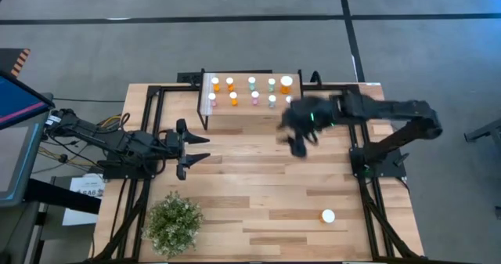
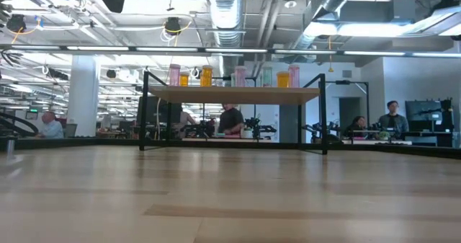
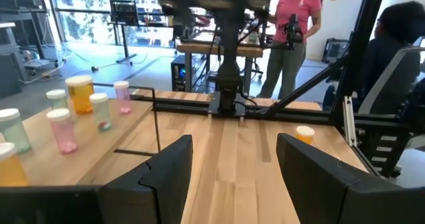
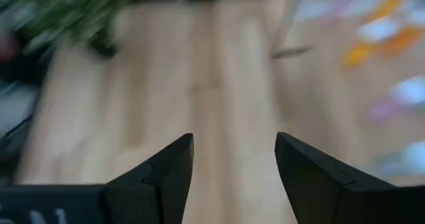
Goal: Pick and place medicine bottles onto shelf by color
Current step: Put the large orange pill bottle on the shelf
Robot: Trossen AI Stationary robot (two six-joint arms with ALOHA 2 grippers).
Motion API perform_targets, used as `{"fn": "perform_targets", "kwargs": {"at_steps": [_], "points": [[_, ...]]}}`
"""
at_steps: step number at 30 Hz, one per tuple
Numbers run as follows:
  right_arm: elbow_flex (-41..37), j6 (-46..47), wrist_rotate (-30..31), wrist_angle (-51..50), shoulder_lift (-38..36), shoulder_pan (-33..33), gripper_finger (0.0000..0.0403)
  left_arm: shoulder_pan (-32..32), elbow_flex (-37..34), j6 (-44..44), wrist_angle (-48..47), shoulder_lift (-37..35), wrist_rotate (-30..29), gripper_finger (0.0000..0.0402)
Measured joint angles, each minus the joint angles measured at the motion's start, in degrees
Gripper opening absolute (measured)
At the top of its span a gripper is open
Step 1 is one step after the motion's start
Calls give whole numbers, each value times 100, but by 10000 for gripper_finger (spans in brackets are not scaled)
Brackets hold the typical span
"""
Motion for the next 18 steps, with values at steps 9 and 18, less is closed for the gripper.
{"fn": "perform_targets", "kwargs": {"at_steps": [9,18], "points": [[-13,2162,505,-2303,243,2276,234,0,0,-62,91,0,39,206],[-13,4403,1002,-3434,931,3568,235,-2,0,-44,160,79,46,206]]}}
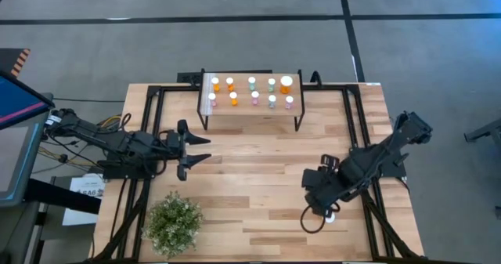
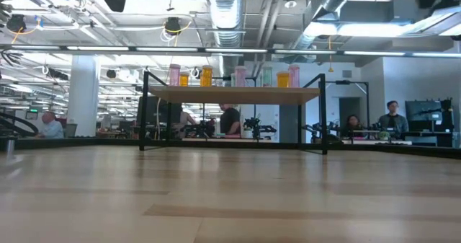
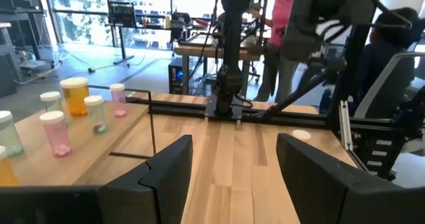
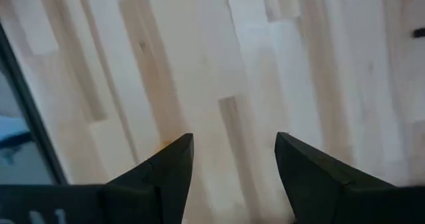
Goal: Pick and place medicine bottles onto shelf by color
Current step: Put the large orange pill bottle on the shelf
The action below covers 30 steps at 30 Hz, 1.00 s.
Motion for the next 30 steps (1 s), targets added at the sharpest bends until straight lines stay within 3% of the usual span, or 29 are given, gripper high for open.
{"fn": "perform_targets", "kwargs": {"at_steps": [4,15,25,30], "points": [[-243,435,23,450,-92,275,238,-4,-2,0,-19,37,14,206],[-2124,2015,-336,1911,-759,1033,293,-3,-2,20,-9,35,136,206],[-2586,2451,-635,2548,-459,1227,390,-4,-2,51,-6,33,109,206],[-2581,2488,-1000,2729,-47,1240,391,-4,-2,66,-18,33,109,206]]}}
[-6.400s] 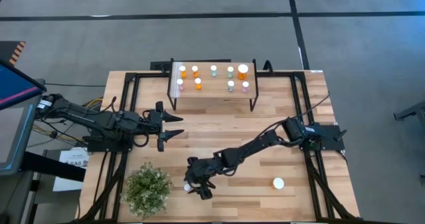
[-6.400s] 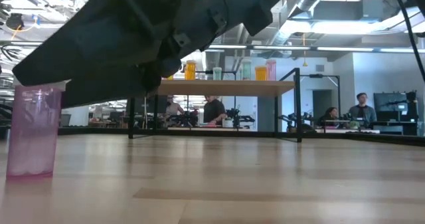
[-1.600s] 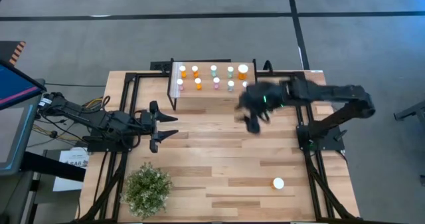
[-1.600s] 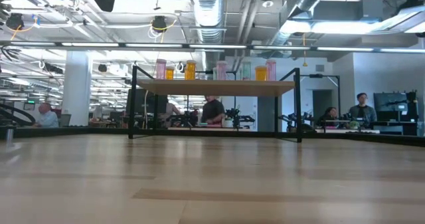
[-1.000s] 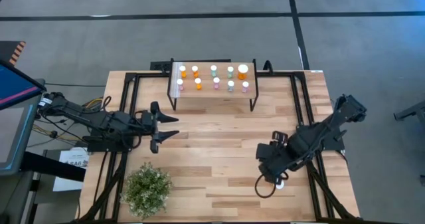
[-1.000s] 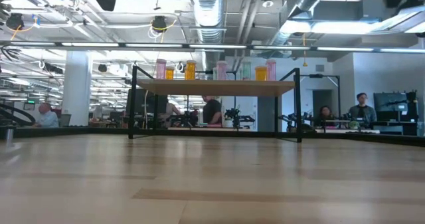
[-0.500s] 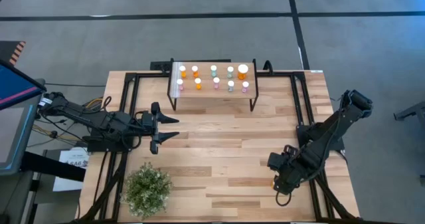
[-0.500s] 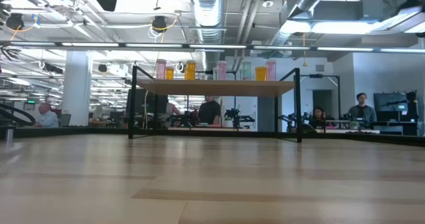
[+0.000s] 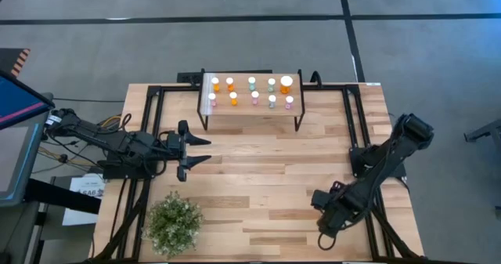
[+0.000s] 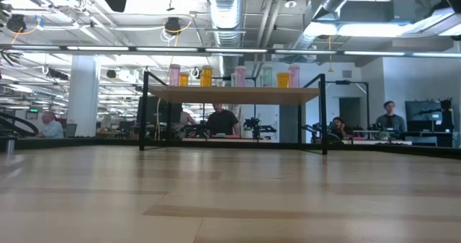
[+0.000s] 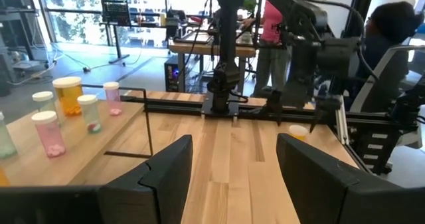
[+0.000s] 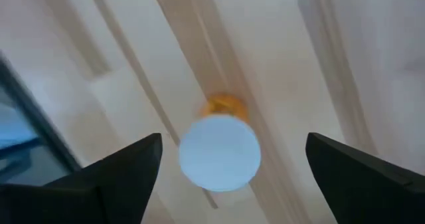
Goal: Pick and place medicine bottles onto shelf by color
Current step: Put the large orange pill bottle on the shelf
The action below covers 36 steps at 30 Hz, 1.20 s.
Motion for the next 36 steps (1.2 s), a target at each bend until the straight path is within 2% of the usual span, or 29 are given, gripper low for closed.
{"fn": "perform_targets", "kwargs": {"at_steps": [7,13,26,32,36], "points": [[-4,-6,-345,-69,608,-4,397,0,-2,24,-2,2,0,206],[-58,-156,-328,29,684,-25,378,1,-2,63,2,2,-1,206],[-236,-237,-156,28,105,-57,260,0,-2,63,3,2,-2,206],[-234,-302,88,23,-259,-139,221,0,-4,59,3,2,-2,206],[-234,-317,107,-2,-322,-214,215,0,-4,59,1,2,-2,206]]}}
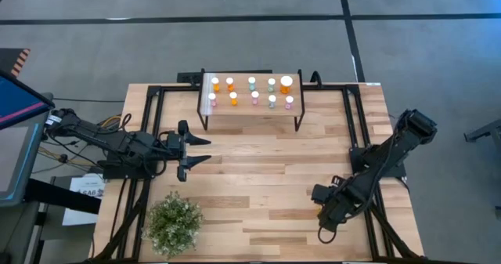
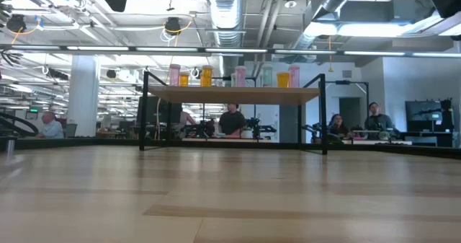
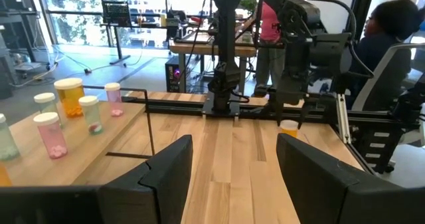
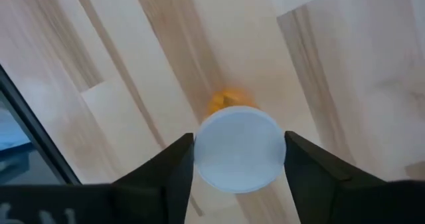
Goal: Pick and place medicine bottles onto shelf by color
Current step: Put the large orange pill bottle on the shelf
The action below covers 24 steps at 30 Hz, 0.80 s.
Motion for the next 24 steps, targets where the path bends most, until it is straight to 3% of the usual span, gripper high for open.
{"fn": "perform_targets", "kwargs": {"at_steps": [13,18,24], "points": [[110,-914,3,-18,-53,-596,205,1,0,-6,1,0,0,206],[579,-1987,7,-209,-404,-1456,216,0,0,-50,0,0,0,206],[1680,-3669,17,-798,-762,-3022,214,1,0,-50,-2,0,2,206]]}}
